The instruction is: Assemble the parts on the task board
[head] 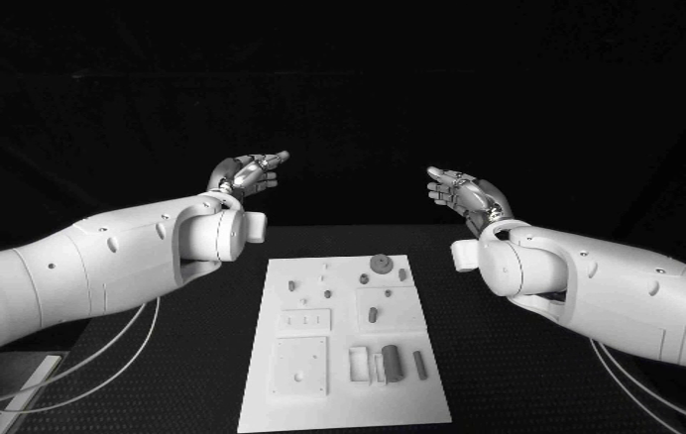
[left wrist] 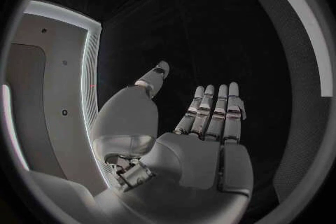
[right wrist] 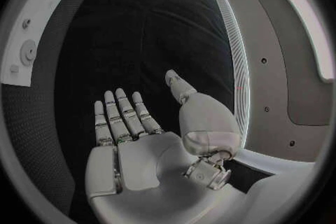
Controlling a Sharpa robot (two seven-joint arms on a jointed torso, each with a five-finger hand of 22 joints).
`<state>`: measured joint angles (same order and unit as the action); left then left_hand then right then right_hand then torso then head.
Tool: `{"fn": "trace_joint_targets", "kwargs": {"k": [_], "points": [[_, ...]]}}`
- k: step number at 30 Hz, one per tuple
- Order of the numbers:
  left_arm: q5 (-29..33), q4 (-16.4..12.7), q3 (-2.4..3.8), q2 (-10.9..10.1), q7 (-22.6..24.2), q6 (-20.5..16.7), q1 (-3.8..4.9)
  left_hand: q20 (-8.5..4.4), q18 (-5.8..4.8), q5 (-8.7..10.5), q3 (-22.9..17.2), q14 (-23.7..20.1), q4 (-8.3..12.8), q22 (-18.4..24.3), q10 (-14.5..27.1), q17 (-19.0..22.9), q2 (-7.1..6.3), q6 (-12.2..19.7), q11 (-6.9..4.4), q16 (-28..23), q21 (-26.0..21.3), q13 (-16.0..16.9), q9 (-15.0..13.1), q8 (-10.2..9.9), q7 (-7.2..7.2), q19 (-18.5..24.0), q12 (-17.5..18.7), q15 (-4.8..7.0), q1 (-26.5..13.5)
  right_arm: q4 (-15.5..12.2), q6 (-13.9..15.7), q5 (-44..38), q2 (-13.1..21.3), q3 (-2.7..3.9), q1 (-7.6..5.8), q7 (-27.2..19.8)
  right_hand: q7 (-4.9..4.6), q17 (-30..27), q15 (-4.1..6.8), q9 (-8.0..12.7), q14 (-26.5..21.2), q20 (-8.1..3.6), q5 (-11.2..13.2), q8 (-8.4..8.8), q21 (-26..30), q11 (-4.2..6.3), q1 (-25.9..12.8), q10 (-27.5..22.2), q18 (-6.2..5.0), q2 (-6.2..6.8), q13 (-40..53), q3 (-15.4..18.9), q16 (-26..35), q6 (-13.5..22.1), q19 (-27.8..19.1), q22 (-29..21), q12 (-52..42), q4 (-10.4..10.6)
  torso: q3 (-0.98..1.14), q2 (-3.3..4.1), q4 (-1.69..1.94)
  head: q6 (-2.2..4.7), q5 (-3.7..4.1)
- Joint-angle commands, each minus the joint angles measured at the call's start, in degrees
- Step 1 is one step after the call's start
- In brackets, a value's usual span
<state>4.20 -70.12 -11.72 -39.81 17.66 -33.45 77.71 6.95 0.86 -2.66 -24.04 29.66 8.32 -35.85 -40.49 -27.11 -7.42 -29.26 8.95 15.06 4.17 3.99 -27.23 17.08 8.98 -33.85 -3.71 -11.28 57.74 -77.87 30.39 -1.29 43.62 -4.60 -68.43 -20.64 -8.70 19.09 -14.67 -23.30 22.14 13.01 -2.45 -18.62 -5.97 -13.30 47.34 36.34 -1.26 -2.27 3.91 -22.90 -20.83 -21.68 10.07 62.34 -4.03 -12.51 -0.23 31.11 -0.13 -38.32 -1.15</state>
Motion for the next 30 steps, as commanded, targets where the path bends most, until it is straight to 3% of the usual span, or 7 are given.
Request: {"fn": "trace_joint_targets", "kwargs": {"k": [1, 4, 8, 14, 15, 19, 30], "points": [[3.18, 2.24, -0.99, 0.73, -6.75, 8.04, 1.72, 0.01, -0.86, -0.22, -0.57, 1.11, 0.15, -0.83, -1.19, -0.65, 0.07, -1.02, 0.41, 0.64, 0.41, 0.14, -0.63, 0.56, 0.62, -0.92, -0.39, -0.26, 1.28, 2.6, -13.66, -3.1, -0.29, -0.7, -1.66, 7.27, -5.53, 1.27, -0.81, -1.1, 3.39, -0.02, -0.33, -1.56, -2.17, -0.52, 5.32, 3.24, -1.83, 0.49, 0.45, -1.73, -2.23, -2.15, 3.55, 11.01, -1.08, -3.93, -0.02, -0.01, 0.0, 0.0, 0.0], [3.62, 3.66, -1.81, 1.09, -7.91, 9.24, 2.97, -0.37, -0.81, -0.24, -0.5, 2.36, 0.26, -1.09, -2.53, -0.9, 0.53, -1.89, 1.08, 1.32, 0.82, 0.39, -0.79, 0.99, 1.32, -1.76, -0.96, -0.54, 1.35, 4.92, -18.02, -3.84, -0.51, -1.53, -3.23, 9.76, -5.8, 1.73, -1.22, -1.49, 5.93, -0.38, -0.36, -2.64, -3.32, -0.66, 8.23, 5.39, -2.55, 1.47, 0.8, -2.37, -3.46, -4.21, 5.94, 13.96, -2.08, -4.31, -0.02, -0.01, 0.0, 0.0, 0.0], [3.7, 3.93, -1.97, 1.16, -8.13, 9.47, 3.21, -0.75, 0.42, -0.3, -0.67, 7.04, 1.07, -1.82, -6.34, -1.77, 1.05, -4.2, 2.4, 3.68, 2.43, 1.1, -1.16, 2.06, 2.54, -4.97, -2.72, -0.88, 2.13, 6.93, -21.82, -4.49, -0.7, -2.26, -4.6, 11.93, -5.88, 2.44, -0.03, -1.94, 10.33, -1.07, -0.37, -4.09, -4.92, -0.59, 12.28, 9.51, -4.25, 2.89, 1.51, -3.15, -5.51, -7.36, 10.3, 13.74, -4.02, -4.39, -0.02, -0.01, 0.0, 0.0, 0.0], [3.7, 3.93, -1.97, 1.16, -8.13, 9.47, 3.21, -2.03, 3.2, -0.31, -1.95, 16.06, 4.2, -3.09, -14.52, -3.08, 2.72, -9.47, 1.71, 7.39, 5.53, 2.37, -1.33, 3.83, 3.29, -11.67, -6.29, 1.15, 4.57, 8.0, -23.83, -4.83, -0.79, -2.65, -5.32, 13.08, -4.91, 3.64, 3.0, -2.79, 18.12, -1.61, -0.38, -6.68, -6.54, 2.16, 16.9, 17.51, -6.87, 4.34, 2.93, -3.58, -8.69, -13.84, 17.57, 12.8, -7.52, -4.43, -0.02, -0.01, 0.0, 0.0, 0.0], [-0.99, 1.53, -1.99, -1.48, -7.54, 13.9, 1.3, -2.3, 3.26, -0.29, -2.37, 17.07, 4.96, -3.18, -15.48, -3.21, 3.01, -10.46, 1.36, 7.66, 5.8, 2.47, -1.25, 4.05, 3.28, -12.46, -6.57, 1.53, 5.1, 14.64, -19.4, -53.7, -3.91, -2.65, -4.68, 14.92, -4.68, 3.78, 3.54, -2.88, 19.22, -1.61, -0.41, -6.93, -6.61, 2.67, 17.38, 18.69, -7.29, 4.53, 3.14, -3.45, -8.98, -14.82, 18.81, 12.46, -7.91, -4.34, -0.13, -0.02, -0.05, -1.12, -0.52], [-1.66, -0.07, -1.99, -2.43, -6.03, 14.66, 1.3, -2.89, 3.04, -0.24, -5.41, 18.87, 8.03, -3.19, -17.5, -3.4, 4.23, -12.82, 0.71, 7.7, 6.04, 2.51, -0.75, 4.25, 2.75, -13.97, -6.78, 2.16, 8.89, 14.92, -20.07, -62.75, -4.62, -2.64, -4.67, 16.27, -3.65, 4.51, 5.16, -3.19, 23.15, -1.64, -0.38, -7.44, -6.59, 4.48, 18.55, 23.12, -8.75, 5.14, 4.19, -2.75, -9.98, -17.8, 22.86, 11.18, -9.37, -4.36, -0.18, 0.09, -0.02, -1.18, -0.73], [-2.13, -1.86, -1.99, -3.18, -4.48, 13.77, 0.96, -3.43, 2.59, -0.23, -6.4, 19.82, 8.26, -3.05, -18.38, -3.56, 3.16, -13.99, 0.58, 7.25, 5.81, 2.15, -0.01, 3.82, 2.25, -14.78, -6.12, 2.42, 10.48, 13.67, -19.53, -77.95, -5.5, -2.58, -4.79, 17.67, -2.71, 7.83, 9.64, -2.9, 33.19, -1.98, -0.52, -5.86, -8.3, 7.9, 20.34, 31.65, -12.02, 6.09, 7.35, -1.22, -13.89, -18.95, 32.83, 9.8, -12.48, -4.34, -0.33, 1.84, 1.18, -0.5, 0.02]]}}
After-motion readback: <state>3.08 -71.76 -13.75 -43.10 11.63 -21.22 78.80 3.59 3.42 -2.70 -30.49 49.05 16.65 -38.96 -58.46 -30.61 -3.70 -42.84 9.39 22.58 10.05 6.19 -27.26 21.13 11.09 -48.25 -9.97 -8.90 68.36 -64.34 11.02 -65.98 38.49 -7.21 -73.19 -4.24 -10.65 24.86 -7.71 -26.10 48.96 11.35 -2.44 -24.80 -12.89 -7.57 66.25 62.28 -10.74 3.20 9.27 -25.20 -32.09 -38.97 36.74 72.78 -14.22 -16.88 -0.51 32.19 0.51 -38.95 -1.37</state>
